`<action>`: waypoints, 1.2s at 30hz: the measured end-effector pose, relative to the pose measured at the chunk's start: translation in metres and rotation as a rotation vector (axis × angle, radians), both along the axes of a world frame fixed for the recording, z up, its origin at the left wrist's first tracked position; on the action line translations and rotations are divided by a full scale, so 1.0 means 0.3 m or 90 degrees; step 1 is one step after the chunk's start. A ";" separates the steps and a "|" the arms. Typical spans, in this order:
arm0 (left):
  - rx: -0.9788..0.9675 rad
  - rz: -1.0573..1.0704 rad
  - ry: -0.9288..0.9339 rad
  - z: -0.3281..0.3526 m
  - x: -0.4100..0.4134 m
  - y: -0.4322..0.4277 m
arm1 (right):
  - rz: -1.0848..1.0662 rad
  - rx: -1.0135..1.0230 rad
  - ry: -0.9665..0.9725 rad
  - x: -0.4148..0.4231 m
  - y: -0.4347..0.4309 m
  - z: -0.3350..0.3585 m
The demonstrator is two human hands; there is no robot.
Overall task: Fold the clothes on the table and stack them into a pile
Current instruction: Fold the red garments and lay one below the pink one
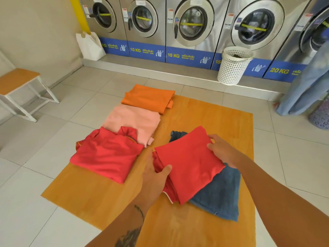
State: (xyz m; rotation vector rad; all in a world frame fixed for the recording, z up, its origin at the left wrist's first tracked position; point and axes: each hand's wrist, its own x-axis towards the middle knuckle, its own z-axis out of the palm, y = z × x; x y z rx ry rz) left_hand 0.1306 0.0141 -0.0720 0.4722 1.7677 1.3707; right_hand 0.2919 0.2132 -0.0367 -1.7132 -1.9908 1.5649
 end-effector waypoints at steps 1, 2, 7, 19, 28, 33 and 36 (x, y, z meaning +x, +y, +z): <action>-0.020 -0.010 0.054 0.004 0.008 0.005 | -0.014 -0.020 0.015 0.009 -0.013 0.000; -0.046 -0.023 0.119 0.007 0.021 0.012 | -0.026 -0.027 0.023 0.016 -0.027 -0.005; -0.126 -0.081 0.361 0.043 0.096 0.033 | -0.013 -0.004 0.000 0.003 -0.098 -0.006; -0.029 -0.140 0.182 0.013 -0.169 -0.026 | 0.052 0.090 -0.145 0.038 -0.254 -0.036; 0.035 -0.171 0.204 -0.009 -0.199 -0.070 | -0.109 0.092 0.099 0.062 -0.309 -0.038; 0.079 -0.214 0.200 0.008 -0.326 -0.107 | -0.108 0.003 0.199 -0.003 -0.428 0.028; 0.081 -0.250 0.215 0.018 -0.441 -0.153 | -0.174 -0.033 0.221 -0.092 -0.497 0.039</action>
